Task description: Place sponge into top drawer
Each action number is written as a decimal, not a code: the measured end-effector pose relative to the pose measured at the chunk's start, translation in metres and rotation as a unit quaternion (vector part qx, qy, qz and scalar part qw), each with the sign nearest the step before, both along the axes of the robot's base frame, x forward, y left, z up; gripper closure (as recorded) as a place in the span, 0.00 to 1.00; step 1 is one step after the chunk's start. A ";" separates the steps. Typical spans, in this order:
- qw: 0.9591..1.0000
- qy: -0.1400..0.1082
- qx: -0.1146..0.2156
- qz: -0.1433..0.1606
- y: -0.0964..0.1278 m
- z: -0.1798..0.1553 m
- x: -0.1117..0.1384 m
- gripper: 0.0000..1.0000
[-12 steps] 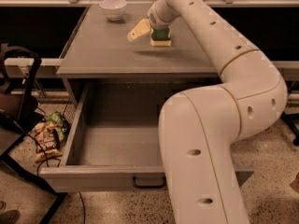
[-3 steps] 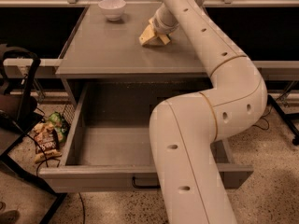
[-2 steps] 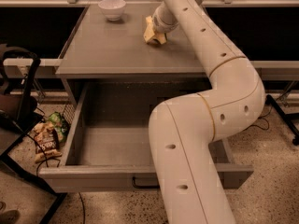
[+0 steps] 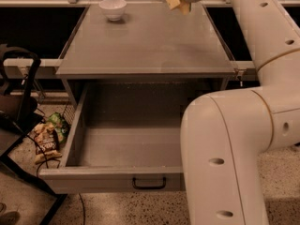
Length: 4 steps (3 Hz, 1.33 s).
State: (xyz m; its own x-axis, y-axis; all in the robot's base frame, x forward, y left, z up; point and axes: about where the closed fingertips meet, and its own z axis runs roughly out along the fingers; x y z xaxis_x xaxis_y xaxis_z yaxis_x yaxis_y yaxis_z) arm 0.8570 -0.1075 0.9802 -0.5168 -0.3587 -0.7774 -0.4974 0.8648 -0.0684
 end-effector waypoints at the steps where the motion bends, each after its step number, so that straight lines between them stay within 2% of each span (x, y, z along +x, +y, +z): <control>1: 1.000 0.001 0.002 0.000 -0.001 0.001 -0.002 1.00; 2: 1.000 0.006 0.007 0.005 -0.007 0.014 -0.021 1.00; 3: 1.000 0.001 0.020 0.017 -0.019 0.045 -0.065 1.00; 4: 0.998 -0.024 0.045 0.020 -0.030 0.088 -0.123 1.00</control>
Offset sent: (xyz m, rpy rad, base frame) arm -0.0993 -0.0156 0.0300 0.0380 0.0199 0.0265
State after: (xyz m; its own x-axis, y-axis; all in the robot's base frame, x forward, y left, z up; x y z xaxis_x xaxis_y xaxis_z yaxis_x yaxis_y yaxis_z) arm 0.7344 -0.1377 1.0687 -0.4645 -0.3053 -0.8313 -0.5289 0.8485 -0.0160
